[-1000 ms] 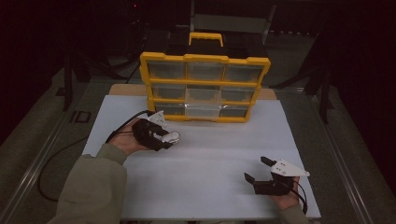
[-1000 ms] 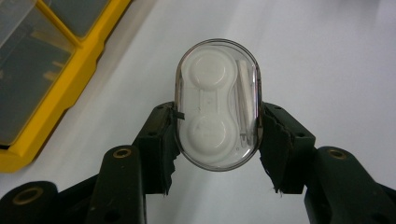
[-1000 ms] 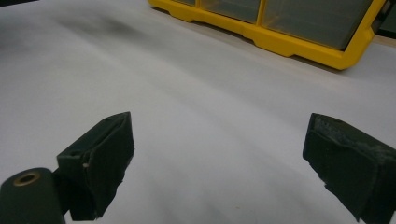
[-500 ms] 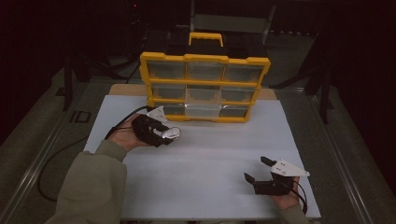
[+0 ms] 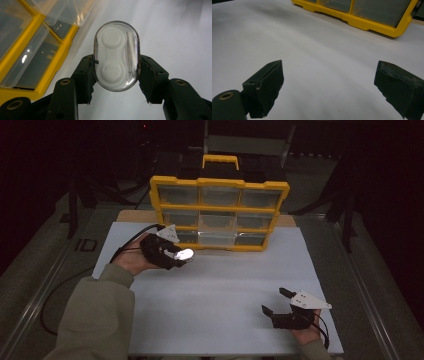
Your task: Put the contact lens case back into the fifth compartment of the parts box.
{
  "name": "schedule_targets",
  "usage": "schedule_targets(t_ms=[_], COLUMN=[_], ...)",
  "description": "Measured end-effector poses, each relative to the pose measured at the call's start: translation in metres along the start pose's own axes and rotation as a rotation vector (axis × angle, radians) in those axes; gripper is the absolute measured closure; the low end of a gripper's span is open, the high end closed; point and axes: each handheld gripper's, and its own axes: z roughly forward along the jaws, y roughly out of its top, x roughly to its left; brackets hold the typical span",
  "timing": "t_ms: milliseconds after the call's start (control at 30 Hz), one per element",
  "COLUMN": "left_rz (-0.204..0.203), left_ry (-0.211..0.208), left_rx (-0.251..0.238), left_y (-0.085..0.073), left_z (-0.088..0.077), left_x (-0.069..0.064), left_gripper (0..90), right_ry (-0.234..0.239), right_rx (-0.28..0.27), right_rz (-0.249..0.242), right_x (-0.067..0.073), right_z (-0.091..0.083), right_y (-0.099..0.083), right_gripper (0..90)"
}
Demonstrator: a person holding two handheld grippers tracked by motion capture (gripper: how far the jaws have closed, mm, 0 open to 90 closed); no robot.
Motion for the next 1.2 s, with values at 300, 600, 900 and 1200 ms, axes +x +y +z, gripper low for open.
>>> schedule_targets(t_ms=[300, 600, 900, 1200], left_rz=[0.003, -0.002, -0.008, -0.027], left_ry=[0.001, 0.010, 0.018, 0.022], left_rx=[-0.013, -0.018, -0.029, -0.034], left_y=[0.011, 0.021, 0.034, 0.043], left_z=[-0.008, -0.016, -0.024, -0.027], left_x=[0.006, 0.015, 0.023, 0.030], left_gripper=[49.3, 49.3, 49.3, 49.3], right_ry=[0.004, 0.003, 0.004, 0.005], right_rx=[-0.005, -0.001, 0.001, 0.001], right_rz=[0.000, 0.003, 0.004, 0.005], right_x=[0.000, 0.000, 0.000, 0.000], right_z=[0.000, 0.000, 0.000, 0.000], right_y=[0.000, 0.000, -0.001, -0.001], right_gripper=[8.6, 8.6, 8.6, 8.6])
